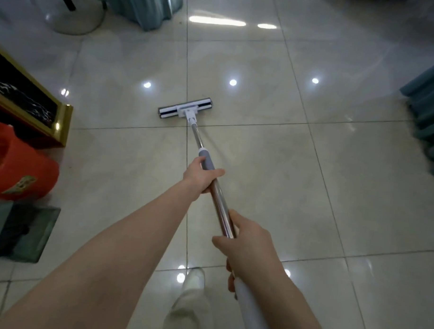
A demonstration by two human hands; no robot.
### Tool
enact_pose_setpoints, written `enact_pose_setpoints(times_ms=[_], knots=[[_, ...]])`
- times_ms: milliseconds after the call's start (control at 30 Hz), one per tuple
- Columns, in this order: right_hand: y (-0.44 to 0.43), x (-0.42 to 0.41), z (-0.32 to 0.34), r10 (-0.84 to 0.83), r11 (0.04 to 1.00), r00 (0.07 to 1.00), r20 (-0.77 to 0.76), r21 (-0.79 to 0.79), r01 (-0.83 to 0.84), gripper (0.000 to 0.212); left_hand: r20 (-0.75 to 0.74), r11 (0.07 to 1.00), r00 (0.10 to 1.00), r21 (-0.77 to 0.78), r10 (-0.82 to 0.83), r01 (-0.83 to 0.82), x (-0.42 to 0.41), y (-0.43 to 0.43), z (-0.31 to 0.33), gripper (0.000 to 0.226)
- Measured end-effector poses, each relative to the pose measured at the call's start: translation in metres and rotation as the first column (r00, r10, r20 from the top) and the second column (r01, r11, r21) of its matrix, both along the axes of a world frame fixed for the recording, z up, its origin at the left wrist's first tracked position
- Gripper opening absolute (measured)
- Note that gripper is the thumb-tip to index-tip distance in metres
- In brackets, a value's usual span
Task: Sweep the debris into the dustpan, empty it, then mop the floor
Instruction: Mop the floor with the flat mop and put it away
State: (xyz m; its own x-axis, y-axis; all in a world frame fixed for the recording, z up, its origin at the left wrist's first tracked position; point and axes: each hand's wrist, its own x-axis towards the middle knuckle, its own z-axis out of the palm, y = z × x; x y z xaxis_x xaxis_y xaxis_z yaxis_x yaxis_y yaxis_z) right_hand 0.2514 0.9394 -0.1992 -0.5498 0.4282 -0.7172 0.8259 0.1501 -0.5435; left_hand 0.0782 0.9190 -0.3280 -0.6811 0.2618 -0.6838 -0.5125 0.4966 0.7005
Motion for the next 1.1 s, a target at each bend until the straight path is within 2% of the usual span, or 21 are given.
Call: enact_pose_setpoints(times_ms=[100,233,300,367,433,567,633,933,1100], knots=[[0.027,-0.063,-0.005,-0.035,0.999,0.999,-0.028,-0.04,0.034,0.037,-0.007,0.999,0.999,0.037,-0.031,0.031,-0.056,0.025,0.0,0.074],[0.055,-0.119,-0.017,-0.095,0.992,0.992,-0.084,-0.092,0.088,0.041,-0.029,0.999,0.999,0.043,-0.012,0.013,-0.105,0.057,-0.003,0.058],[0.066,-0.131,-0.018,-0.099,0.99,0.99,-0.098,-0.107,0.089,0.042,-0.041,0.999,0.999,0.034,-0.018,0.019,-0.116,0.068,-0.002,0.042],[0.076,-0.129,-0.018,-0.094,0.991,0.991,-0.091,-0.109,0.084,0.04,-0.07,0.999,0.997,0.003,-0.045,0.045,-0.116,0.077,-0.001,0.013],[0.079,-0.117,-0.016,-0.093,0.991,0.993,-0.077,-0.107,0.085,0.038,-0.068,0.998,0.996,-0.017,-0.059,0.058,-0.106,0.082,-0.002,0.017],[0.072,-0.08,-0.016,-0.101,0.991,0.991,-0.087,-0.095,0.093,0.038,-0.067,0.994,0.993,-0.046,-0.099,0.096,-0.072,0.081,0.0,0.046],[0.066,-0.057,-0.013,-0.127,0.987,0.988,-0.089,-0.112,0.116,0.041,-0.068,0.989,0.989,-0.066,-0.133,0.129,-0.05,0.077,0.003,0.051],[0.006,0.144,0.016,-0.17,0.985,0.985,-0.021,-0.036,0.169,0.051,-0.063,0.949,0.948,-0.079,-0.311,0.306,0.152,0.035,0.025,0.037],[-0.03,0.243,0.036,-0.222,0.974,0.975,-0.003,-0.058,0.221,0.058,-0.073,0.928,0.927,-0.083,-0.368,0.362,0.253,0.007,0.034,0.046]])
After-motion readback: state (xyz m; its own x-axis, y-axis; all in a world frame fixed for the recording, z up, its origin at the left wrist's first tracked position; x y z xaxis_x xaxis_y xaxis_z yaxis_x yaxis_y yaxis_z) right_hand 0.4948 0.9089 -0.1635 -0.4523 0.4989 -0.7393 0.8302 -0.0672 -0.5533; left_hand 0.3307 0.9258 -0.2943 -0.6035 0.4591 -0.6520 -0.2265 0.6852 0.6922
